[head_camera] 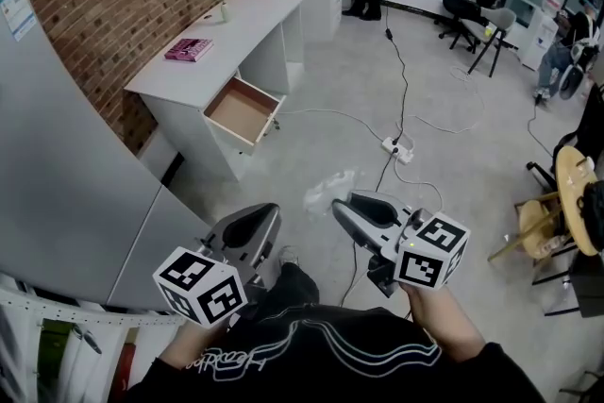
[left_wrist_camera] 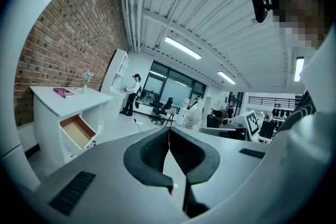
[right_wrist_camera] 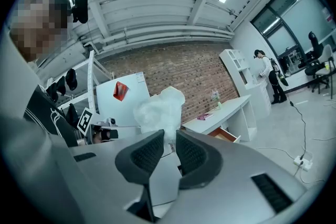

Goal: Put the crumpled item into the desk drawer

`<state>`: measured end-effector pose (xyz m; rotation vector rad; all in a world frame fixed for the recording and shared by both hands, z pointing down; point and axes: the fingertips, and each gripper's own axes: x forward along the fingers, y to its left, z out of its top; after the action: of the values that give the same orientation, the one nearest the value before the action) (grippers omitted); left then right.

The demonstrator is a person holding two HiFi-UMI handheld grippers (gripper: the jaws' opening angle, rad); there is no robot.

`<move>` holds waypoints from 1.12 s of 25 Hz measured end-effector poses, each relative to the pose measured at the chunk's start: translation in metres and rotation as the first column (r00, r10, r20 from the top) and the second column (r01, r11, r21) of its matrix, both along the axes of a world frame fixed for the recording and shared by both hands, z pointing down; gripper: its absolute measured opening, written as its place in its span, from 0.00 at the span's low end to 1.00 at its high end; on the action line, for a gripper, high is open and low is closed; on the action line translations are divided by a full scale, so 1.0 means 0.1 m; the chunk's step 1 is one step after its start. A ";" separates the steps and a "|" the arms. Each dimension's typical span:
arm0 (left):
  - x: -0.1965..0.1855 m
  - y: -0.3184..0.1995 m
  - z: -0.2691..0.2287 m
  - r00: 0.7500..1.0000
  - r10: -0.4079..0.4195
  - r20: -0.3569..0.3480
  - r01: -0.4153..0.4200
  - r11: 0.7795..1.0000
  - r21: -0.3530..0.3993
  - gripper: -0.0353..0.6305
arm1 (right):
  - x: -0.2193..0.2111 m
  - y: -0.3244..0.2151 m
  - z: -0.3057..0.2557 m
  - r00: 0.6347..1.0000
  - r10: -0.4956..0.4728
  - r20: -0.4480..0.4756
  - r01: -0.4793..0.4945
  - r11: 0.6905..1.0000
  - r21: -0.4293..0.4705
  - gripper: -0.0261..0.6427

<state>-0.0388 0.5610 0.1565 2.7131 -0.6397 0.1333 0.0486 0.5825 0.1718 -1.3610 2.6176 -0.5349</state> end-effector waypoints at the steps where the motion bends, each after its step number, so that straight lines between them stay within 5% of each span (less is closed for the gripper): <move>1: 0.01 -0.04 0.01 1.000 -0.003 -0.002 0.003 1.000 -0.002 0.09 | 0.01 -0.04 0.01 1.000 -0.001 -0.003 0.001 1.000 0.000 0.17; 15: 0.13 -1.14 0.42 1.000 -0.013 -0.003 0.013 0.999 -0.039 0.09 | 0.16 -1.17 0.42 1.000 -0.009 0.009 0.010 0.999 -0.048 0.17; 28: 0.57 -3.88 0.83 0.997 -0.057 0.053 0.064 0.987 -0.145 0.09 | 0.68 -3.86 0.84 0.999 -0.007 0.040 0.014 0.983 -0.182 0.17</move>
<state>0.0180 0.1726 0.2395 2.5533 -0.6970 0.2225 0.1161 0.1962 0.2561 -1.3718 2.5998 -0.8127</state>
